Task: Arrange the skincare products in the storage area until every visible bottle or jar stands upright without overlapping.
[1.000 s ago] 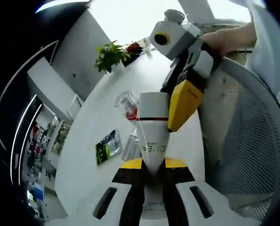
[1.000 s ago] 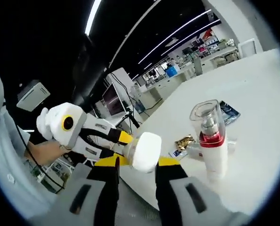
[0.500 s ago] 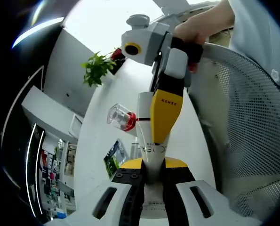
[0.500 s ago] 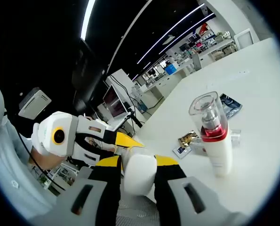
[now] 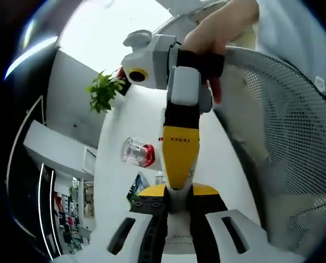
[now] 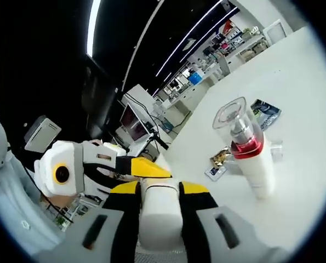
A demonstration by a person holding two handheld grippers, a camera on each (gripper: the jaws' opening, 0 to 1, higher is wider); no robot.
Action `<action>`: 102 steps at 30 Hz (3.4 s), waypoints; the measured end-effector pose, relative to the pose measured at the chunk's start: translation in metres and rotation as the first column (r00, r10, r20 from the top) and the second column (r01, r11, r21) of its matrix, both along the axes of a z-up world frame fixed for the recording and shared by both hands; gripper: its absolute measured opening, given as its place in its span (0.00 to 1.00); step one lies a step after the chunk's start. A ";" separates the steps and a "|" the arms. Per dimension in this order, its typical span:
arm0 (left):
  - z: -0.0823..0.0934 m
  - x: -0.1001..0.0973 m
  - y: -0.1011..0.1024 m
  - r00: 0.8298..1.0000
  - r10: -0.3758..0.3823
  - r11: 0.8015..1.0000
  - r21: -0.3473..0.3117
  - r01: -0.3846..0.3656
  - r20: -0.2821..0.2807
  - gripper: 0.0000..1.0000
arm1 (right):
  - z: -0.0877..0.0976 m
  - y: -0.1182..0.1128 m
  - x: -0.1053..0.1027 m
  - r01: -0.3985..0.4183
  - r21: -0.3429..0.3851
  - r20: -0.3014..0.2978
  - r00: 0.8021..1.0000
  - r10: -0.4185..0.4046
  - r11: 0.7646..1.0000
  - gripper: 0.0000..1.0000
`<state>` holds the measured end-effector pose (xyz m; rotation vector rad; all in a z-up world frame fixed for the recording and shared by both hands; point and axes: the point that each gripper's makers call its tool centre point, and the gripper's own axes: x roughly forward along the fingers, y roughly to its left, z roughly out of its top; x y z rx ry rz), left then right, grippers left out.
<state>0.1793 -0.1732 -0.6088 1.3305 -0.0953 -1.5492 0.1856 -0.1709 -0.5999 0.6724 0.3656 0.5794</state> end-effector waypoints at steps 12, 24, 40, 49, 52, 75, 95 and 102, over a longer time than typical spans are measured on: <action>-0.003 0.001 -0.007 1.000 -0.030 1.000 -0.001 0.030 0.010 0.14 | -0.003 -0.009 0.002 0.016 -0.012 -0.062 0.998 -0.016 1.000 0.23; -0.006 0.007 -0.016 0.996 -0.079 0.996 -0.026 0.080 0.035 0.23 | -0.001 -0.018 0.003 0.031 0.165 -0.119 0.993 -0.011 0.986 0.23; -0.001 0.050 0.020 0.838 0.252 0.926 -0.132 -0.354 -0.485 0.37 | -0.004 -0.035 -0.001 0.085 0.191 -0.129 0.990 -0.061 0.978 0.23; -0.008 0.060 0.040 0.549 0.278 0.833 -0.086 -0.546 -0.789 0.38 | 0.002 -0.053 -0.002 0.125 0.226 -0.116 0.988 -0.101 0.966 0.22; -0.002 0.058 0.040 0.419 0.217 0.815 -0.073 -0.575 -0.882 0.38 | 0.004 -0.053 -0.005 0.115 0.234 -0.111 0.990 -0.091 0.965 0.22; 0.034 0.008 0.011 -0.079 -0.040 0.892 0.000 -0.452 -0.996 0.28 | 0.035 -0.020 -0.017 -0.080 0.318 0.020 0.997 0.078 0.945 0.23; 0.059 -0.019 0.002 -0.242 -0.019 0.934 0.069 -0.350 -0.970 0.10 | 0.050 -0.013 -0.024 -0.176 0.375 0.120 0.983 0.141 0.910 0.23; 0.064 -0.022 0.004 -0.185 0.010 0.932 0.076 -0.355 -0.983 0.08 | 0.051 -0.012 -0.026 -0.196 0.323 0.158 0.976 0.152 0.926 0.27</action>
